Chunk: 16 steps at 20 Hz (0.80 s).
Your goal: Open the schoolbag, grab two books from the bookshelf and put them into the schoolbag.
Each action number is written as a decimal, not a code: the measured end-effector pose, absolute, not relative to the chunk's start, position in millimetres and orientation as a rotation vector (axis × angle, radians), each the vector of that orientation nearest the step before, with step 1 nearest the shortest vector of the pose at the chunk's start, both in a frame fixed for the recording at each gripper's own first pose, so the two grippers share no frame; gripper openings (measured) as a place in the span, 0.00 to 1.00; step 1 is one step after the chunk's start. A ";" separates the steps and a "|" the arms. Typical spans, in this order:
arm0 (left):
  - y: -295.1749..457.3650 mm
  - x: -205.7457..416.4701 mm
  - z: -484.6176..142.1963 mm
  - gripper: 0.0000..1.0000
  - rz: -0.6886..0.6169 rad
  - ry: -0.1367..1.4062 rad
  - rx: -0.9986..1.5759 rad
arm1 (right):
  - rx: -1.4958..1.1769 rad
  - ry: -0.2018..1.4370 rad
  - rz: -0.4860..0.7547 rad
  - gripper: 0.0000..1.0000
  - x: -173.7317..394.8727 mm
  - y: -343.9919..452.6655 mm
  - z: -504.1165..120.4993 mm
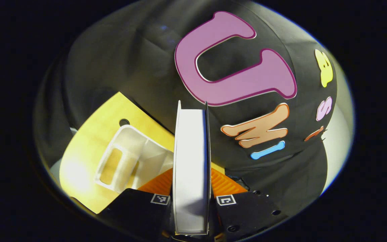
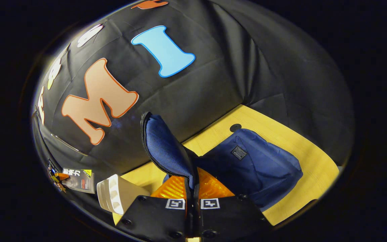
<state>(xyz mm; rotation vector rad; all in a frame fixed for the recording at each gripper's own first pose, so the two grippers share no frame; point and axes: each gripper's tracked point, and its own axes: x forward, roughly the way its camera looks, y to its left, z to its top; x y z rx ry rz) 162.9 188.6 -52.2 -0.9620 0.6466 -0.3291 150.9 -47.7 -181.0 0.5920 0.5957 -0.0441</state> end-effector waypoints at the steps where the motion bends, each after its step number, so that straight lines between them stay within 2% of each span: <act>1: 180.3 163.8 -56.8 0.36 -0.340 0.646 -0.969 | 0.584 0.600 -0.041 0.03 150.0 -46.8 -181.7; 7: 121.2 167.0 -70.6 0.36 -0.422 0.656 -1.037 | 0.557 0.611 -0.031 0.03 150.7 -42.5 -179.5; 16: -9.5 171.3 -106.7 0.37 -0.550 0.769 -1.057 | 0.545 0.621 -0.023 0.03 149.1 -39.8 -179.9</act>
